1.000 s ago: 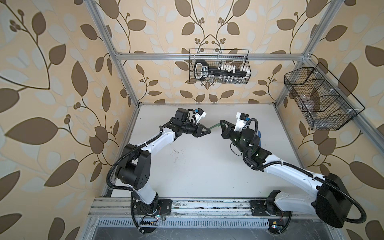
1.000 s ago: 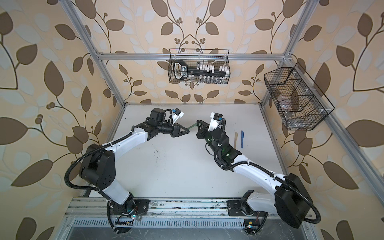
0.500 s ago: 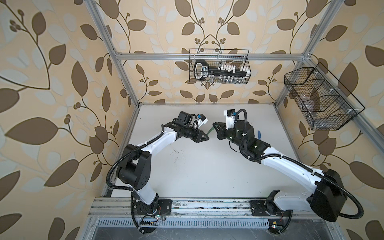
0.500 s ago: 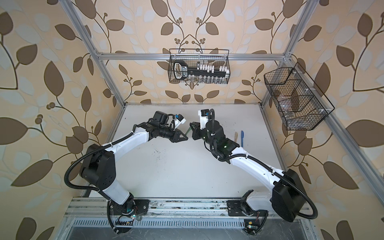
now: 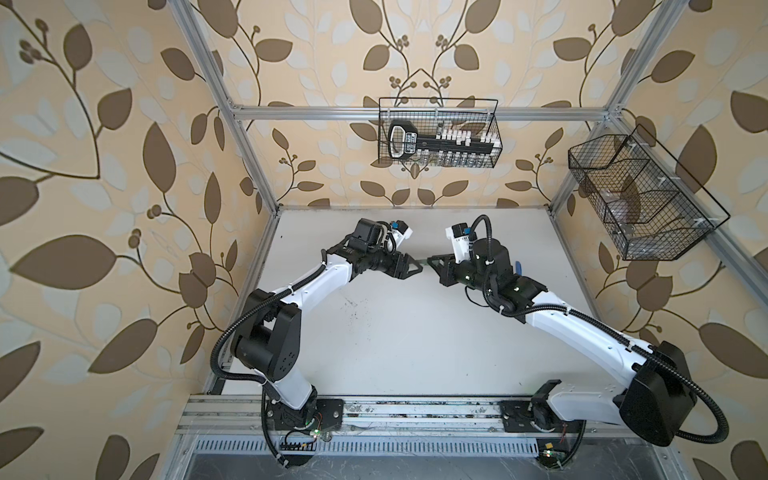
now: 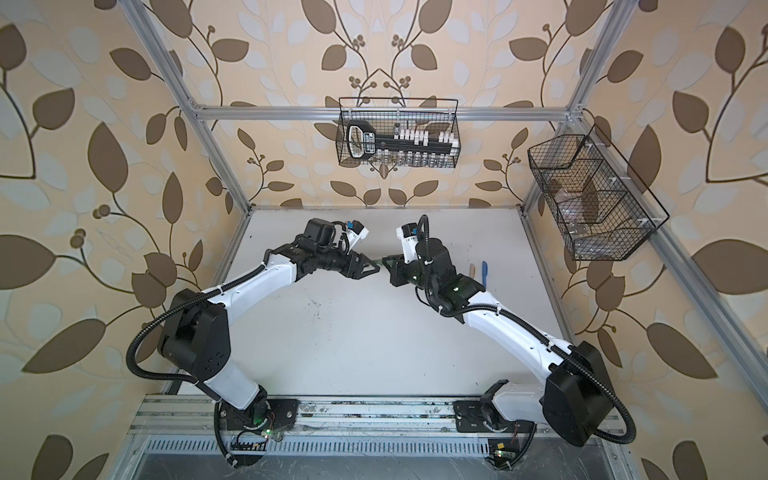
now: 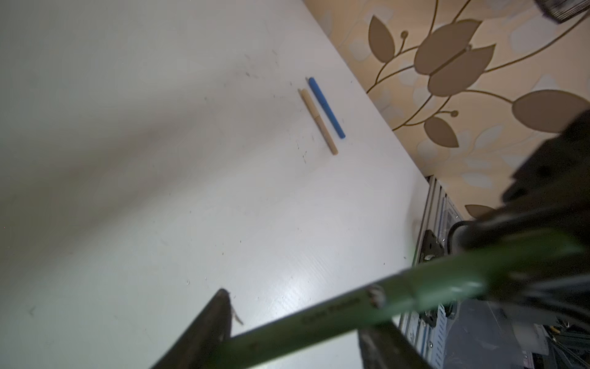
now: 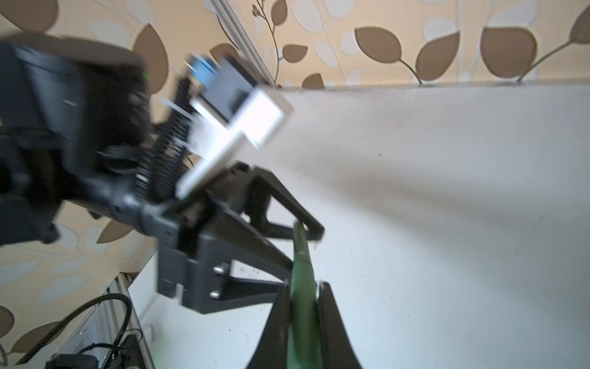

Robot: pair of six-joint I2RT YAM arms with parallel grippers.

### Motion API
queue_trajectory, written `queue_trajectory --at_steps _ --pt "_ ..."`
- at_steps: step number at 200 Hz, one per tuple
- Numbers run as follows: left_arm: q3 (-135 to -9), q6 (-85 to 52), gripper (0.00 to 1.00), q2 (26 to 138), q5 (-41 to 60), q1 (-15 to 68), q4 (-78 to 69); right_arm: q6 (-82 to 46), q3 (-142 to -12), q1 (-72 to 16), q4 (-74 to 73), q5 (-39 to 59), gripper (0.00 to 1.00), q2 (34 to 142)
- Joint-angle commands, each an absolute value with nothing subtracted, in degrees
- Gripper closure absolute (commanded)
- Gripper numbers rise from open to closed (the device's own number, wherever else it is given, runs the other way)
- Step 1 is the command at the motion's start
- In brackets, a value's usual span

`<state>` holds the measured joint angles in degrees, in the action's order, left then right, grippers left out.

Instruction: Insert the pens into the pen caps

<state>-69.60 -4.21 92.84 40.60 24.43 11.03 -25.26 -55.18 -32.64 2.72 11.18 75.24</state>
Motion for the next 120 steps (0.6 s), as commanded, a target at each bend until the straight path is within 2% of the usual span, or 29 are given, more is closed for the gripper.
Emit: queue_trajectory --at_steps 1,39,60,94,120 --pt "-69.7 -8.4 0.27 87.0 43.5 24.9 -2.7 -23.4 -54.6 -29.3 18.3 22.8 1.00 77.5" --pt "-63.9 -8.4 0.02 82.9 40.2 24.9 1.3 -17.7 -59.7 -20.1 24.2 25.3 1.00 78.7" --pt "-60.3 -8.3 0.01 77.7 38.9 24.9 1.9 -16.9 -60.1 -16.8 24.6 27.2 1.00 78.2" --pt "-55.8 -10.6 0.01 75.5 39.0 24.9 0.3 -16.7 -57.6 -16.6 23.1 30.1 1.00 76.9" --pt "-54.1 -10.1 0.01 75.3 33.7 24.9 4.0 -17.7 -55.0 -16.0 23.1 28.9 1.00 75.8"
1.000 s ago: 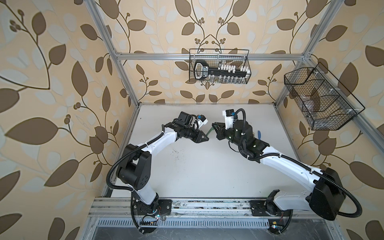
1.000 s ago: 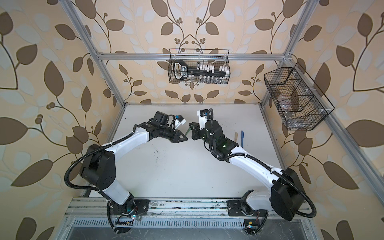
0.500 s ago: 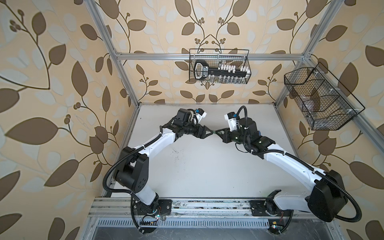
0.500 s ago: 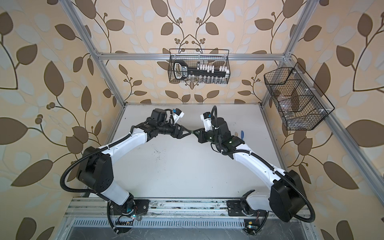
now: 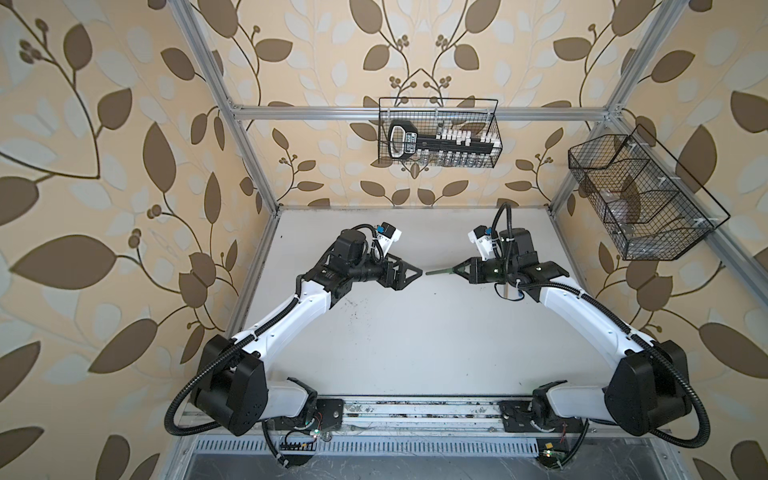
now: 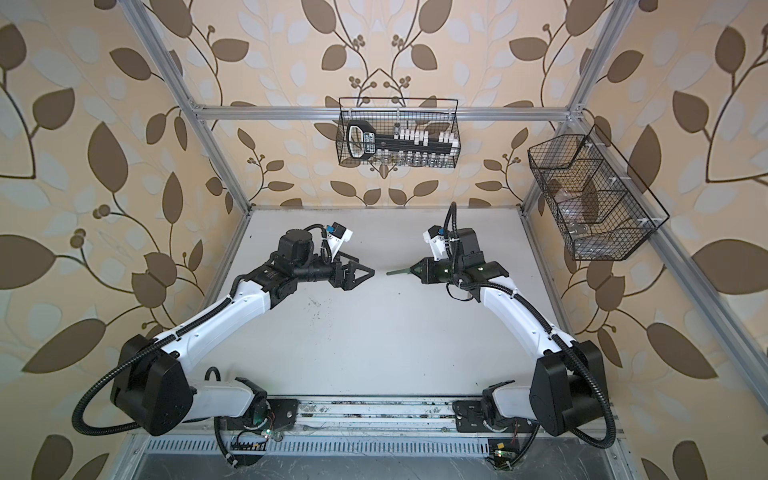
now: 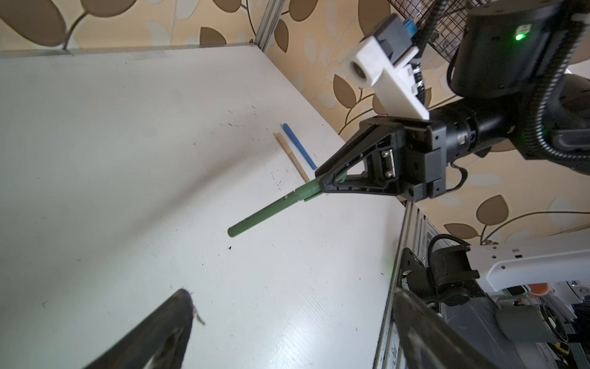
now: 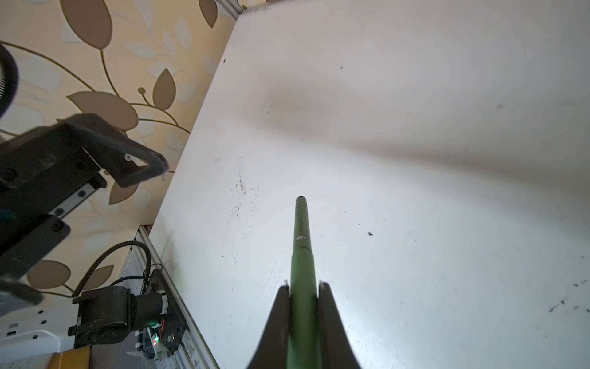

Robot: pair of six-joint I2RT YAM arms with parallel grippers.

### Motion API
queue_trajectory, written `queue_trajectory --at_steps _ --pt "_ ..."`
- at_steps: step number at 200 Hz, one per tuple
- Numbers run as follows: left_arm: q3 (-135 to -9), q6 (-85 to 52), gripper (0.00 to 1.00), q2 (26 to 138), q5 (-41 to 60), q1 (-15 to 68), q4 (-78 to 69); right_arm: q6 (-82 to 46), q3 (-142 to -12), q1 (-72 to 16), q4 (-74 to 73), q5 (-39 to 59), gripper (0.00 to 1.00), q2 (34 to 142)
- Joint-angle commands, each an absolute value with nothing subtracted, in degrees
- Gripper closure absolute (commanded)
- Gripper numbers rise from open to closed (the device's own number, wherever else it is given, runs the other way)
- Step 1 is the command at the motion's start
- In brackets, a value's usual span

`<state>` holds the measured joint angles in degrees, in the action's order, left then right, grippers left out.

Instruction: Insert the pens into the pen caps

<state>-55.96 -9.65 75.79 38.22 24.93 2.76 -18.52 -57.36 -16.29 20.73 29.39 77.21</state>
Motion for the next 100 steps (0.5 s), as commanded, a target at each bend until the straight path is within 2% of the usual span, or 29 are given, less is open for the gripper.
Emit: queue_trajectory --at_steps 1,38,83,100 --pt "-54.1 -10.1 0.01 75.3 33.3 24.9 4.2 -17.8 -54.8 -15.8 23.1 28.8 1.00 75.7" --pt "-51.2 -12.6 0.01 72.3 16.6 24.8 8.7 -22.9 -47.1 -12.3 16.4 23.0 1.00 69.5" --pt "-46.2 -14.1 0.01 65.9 8.8 24.8 8.2 -25.1 -37.4 -18.5 6.6 -10.0 1.00 57.2" --pt "-45.5 -13.9 0.01 64.6 7.7 24.8 9.4 -24.6 -35.4 -19.4 5.1 -18.4 1.00 56.2"
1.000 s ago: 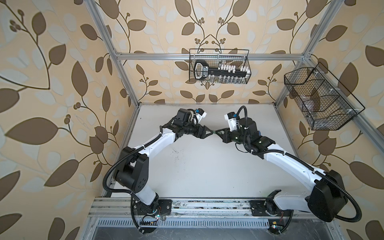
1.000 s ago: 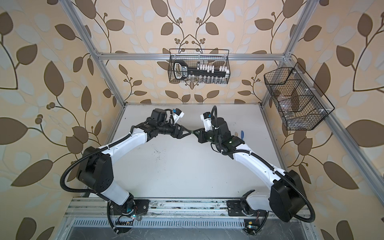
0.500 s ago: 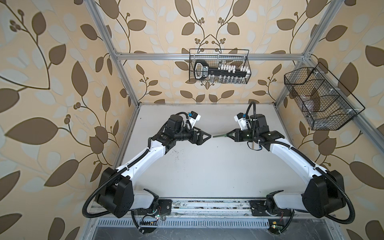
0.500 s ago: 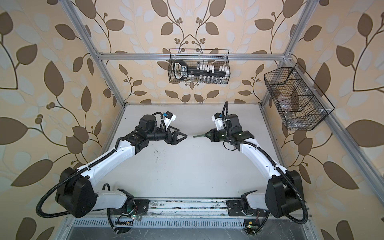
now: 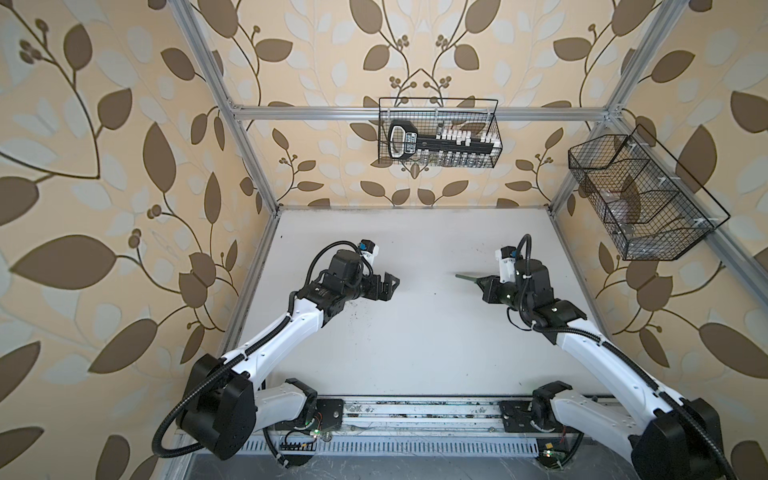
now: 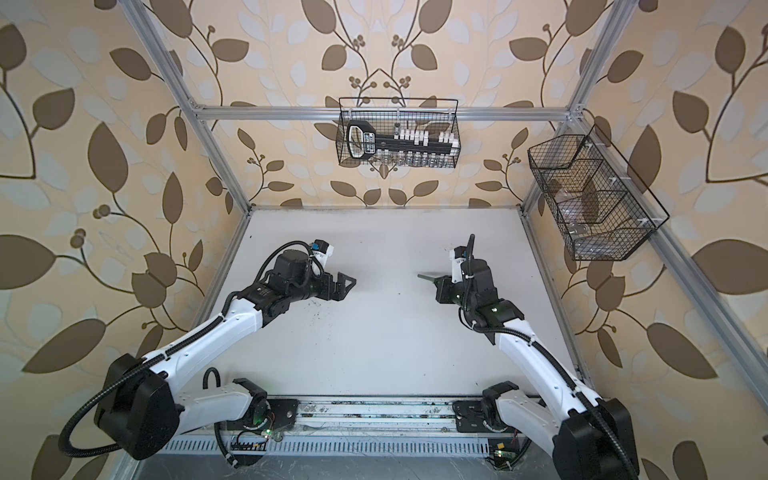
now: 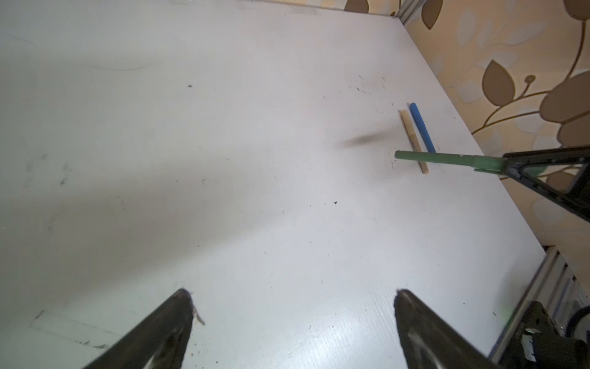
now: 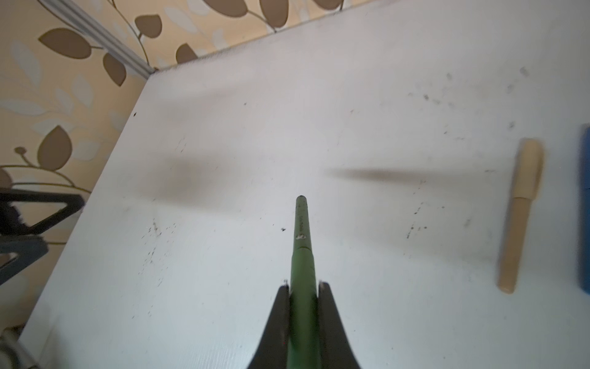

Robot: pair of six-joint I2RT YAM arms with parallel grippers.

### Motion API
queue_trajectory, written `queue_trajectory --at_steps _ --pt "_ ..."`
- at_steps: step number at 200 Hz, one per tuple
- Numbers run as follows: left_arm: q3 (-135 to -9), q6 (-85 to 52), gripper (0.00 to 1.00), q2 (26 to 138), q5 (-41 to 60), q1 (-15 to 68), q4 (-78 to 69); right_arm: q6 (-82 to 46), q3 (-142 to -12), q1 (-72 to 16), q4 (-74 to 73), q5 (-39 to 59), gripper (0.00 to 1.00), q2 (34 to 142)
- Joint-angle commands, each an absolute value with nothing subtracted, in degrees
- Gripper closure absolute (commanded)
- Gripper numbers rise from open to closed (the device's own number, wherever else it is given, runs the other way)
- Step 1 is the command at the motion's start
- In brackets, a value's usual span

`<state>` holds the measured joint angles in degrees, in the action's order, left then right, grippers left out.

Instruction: Insert the pens into the pen caps

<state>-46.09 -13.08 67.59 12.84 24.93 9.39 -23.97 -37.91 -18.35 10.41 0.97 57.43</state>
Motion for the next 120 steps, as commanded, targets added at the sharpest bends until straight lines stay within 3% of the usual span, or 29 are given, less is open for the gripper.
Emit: queue_trajectory --at_steps 1,27,67,120 --pt "-45.5 -13.9 0.01 64.6 7.6 24.8 9.5 -24.7 -35.3 -19.4 5.1 -18.8 1.00 56.2" --pt "-44.2 -13.7 0.01 63.6 5.8 24.8 10.7 -24.9 -34.5 -18.1 3.4 -22.9 1.00 59.3" --pt "-42.9 -13.7 0.01 62.6 4.8 24.8 11.9 -22.6 -38.8 -15.6 4.7 -15.5 1.00 68.0" --pt "-44.2 -12.8 0.01 62.0 9.9 24.8 13.9 -12.3 -63.7 -13.5 41.3 2.1 1.00 75.2"
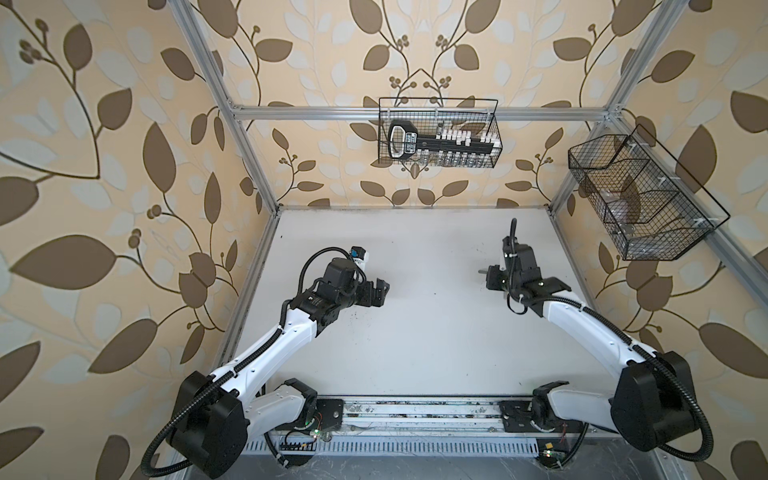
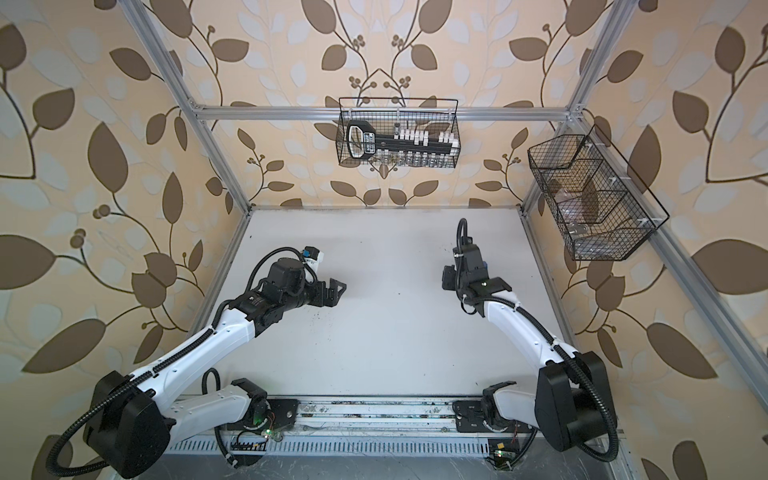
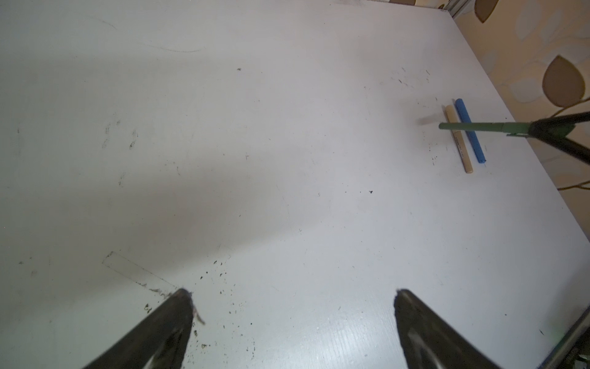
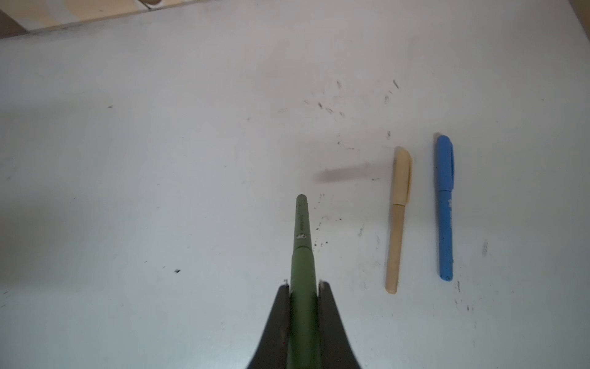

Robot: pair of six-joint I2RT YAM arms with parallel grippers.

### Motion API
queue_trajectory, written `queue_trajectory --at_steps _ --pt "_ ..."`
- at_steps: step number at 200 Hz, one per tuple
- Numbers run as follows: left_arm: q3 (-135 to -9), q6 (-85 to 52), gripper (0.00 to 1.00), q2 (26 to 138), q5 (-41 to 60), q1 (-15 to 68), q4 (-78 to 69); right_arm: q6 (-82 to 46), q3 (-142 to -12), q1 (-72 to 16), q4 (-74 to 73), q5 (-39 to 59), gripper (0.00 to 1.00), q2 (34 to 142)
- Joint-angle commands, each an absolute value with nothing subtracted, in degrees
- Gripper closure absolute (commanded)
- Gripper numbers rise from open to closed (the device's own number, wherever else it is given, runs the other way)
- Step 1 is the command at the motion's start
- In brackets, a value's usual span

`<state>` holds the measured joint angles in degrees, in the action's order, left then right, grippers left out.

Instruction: Insert the pens into the pen caps

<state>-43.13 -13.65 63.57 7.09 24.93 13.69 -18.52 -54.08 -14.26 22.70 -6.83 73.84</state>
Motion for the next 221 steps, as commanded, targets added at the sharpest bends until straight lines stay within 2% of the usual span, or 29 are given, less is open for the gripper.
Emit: queue_trajectory --at_steps 1,17,33,49,83,106,168,190,221 --pt "-44.1 -12.8 0.01 62.1 10.4 24.8 13.8 -12.2 -63.9 -13.5 41.9 2.2 1.00 75.3" --pt "-44.3 -10.3 0.01 64.9 21.1 24.9 10.5 -10.6 -67.5 -13.7 47.3 5.7 1.00 75.5" --pt "-45.9 -8.2 0.01 69.1 29.2 26.2 8.3 -9.3 -66.3 -13.5 46.3 14.9 1.00 74.3" --pt "-49.2 -3.8 0.01 73.0 28.1 29.2 10.5 -7.2 -65.5 -13.6 47.5 23.8 1.00 74.9" --pt "-56.6 2.8 0.01 78.1 28.3 31.2 15.9 -5.3 -63.0 -17.9 46.8 32.5 1.00 74.8" --pt "-58.5 4.8 0.01 79.4 33.3 31.5 15.0 -5.8 -61.4 -19.2 44.0 38.1 1.00 74.1" --pt "-61.2 6.5 0.05 82.0 45.8 33.8 16.1 -6.1 -61.4 -19.9 40.5 45.9 1.00 76.1" --pt "-61.4 6.5 0.11 84.0 49.6 34.2 16.4 -6.3 -61.4 -19.7 39.0 47.9 1.00 77.2" --pt "-62.8 8.3 0.17 85.5 48.7 35.9 20.0 -5.9 -61.7 -19.5 38.6 49.3 1.00 79.0"
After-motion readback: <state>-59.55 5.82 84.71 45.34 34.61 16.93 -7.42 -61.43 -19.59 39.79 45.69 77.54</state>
